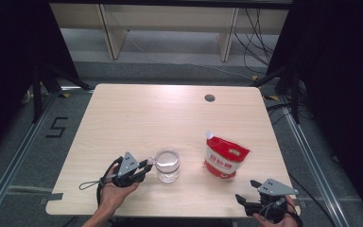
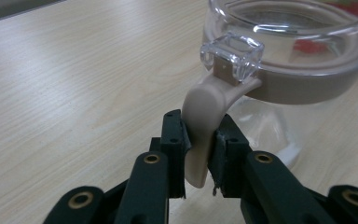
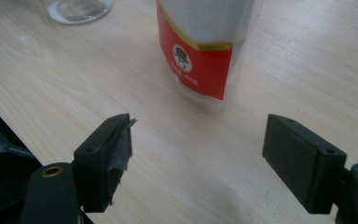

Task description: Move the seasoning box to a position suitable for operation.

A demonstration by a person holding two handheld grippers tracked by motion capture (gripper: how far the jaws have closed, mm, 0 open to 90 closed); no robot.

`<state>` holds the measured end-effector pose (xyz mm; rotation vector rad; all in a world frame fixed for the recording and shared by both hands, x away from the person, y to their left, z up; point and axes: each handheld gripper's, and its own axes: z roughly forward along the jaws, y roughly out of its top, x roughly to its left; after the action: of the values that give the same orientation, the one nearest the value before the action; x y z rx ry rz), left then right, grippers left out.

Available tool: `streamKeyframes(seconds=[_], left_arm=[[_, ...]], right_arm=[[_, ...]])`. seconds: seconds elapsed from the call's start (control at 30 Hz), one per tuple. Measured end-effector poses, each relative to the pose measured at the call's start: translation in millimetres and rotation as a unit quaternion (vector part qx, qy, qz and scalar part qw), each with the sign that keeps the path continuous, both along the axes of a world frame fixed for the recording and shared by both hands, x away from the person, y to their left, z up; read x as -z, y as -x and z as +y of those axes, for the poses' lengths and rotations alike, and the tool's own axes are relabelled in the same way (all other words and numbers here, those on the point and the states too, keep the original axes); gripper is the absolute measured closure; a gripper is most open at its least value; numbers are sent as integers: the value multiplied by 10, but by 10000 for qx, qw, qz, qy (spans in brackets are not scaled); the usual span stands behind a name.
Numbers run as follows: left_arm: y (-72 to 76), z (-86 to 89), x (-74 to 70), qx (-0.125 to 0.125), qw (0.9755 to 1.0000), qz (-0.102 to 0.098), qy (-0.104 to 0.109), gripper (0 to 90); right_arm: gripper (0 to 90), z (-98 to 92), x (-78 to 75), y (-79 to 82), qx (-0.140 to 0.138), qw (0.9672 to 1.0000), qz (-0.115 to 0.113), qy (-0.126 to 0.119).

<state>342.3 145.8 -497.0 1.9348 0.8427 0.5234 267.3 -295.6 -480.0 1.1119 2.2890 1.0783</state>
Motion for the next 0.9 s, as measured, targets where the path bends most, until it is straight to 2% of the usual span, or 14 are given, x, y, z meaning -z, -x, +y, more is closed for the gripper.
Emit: streamKeyframes(seconds=[0.1, 0.2, 0.27, 0.3, 0.37, 0.5, 0.53, 0.57, 0.63, 0.67, 0.73, 0.9], left_arm=[[-15, 24, -1, 130, 9999, 5, -5, 766], [10, 5, -1, 137, 9999, 25, 26, 764], [45, -28, 2, 266, 9996, 81, 81, 762], [78, -54, -8, 366, 9993, 53, 18, 762], [120, -83, -10, 387, 9992, 108, 39, 759], [144, -101, -5, 455, 9989, 78, 75, 756], [151, -118, 3, 443, 9988, 109, 178, 756], [158, -114, -5, 464, 9988, 128, 92, 755], [158, -123, -7, 487, 9987, 92, 75, 755], [171, -129, -4, 483, 9987, 119, 102, 755], [176, -131, -3, 493, 9986, 112, 133, 753], [213, -152, 6, 577, 9981, 93, 183, 753]], right_arm=[[248, -9, 3, -4, 23, 10000, 12, -34], [249, -11, 6, -6, 18, 10000, 9, -31], [249, -1, 6, -8, -35, 10000, 12, -50], [249, 6, 3, -1, 0, 10000, 3, -41], [249, 4, 9, -13, -107, 9999, -29, -19], [249, 6, 13, -11, -109, 9999, -31, -15], [250, 8, 12, -9, -123, 9999, -9, -50], [250, 16, 12, -5, -115, 9999, -26, -71], [250, 20, 17, -17, -162, 9998, -89, -51], [250, 32, 14, -4, -109, 9999, 38, -112], [251, 32, 9, -9, -152, 9998, -55, -86], [252, 38, 2, -29, -246, 9996, -97, -104]])
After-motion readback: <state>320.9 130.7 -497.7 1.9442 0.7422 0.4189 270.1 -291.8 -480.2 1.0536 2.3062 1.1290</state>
